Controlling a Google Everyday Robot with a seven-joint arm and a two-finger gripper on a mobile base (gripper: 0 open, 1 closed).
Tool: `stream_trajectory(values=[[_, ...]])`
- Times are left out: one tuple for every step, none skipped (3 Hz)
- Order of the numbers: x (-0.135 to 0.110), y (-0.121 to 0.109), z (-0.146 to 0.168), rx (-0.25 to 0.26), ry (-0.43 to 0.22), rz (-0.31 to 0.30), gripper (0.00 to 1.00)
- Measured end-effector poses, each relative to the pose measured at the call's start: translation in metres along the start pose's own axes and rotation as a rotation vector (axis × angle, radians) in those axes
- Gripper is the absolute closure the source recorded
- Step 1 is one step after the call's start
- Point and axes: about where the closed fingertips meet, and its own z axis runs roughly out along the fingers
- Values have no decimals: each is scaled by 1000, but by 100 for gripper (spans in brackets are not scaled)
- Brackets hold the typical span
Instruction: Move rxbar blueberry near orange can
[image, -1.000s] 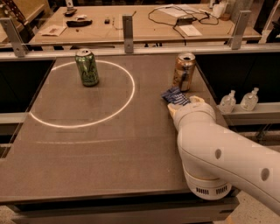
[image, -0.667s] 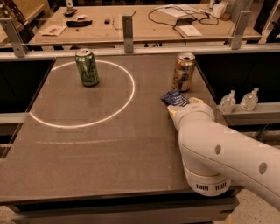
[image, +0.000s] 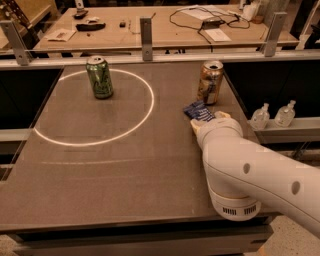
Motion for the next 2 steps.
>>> stream_trajectory(values=[[0, 0, 0, 0, 0, 0, 36], [2, -4, -1, -8, -11, 14, 12]])
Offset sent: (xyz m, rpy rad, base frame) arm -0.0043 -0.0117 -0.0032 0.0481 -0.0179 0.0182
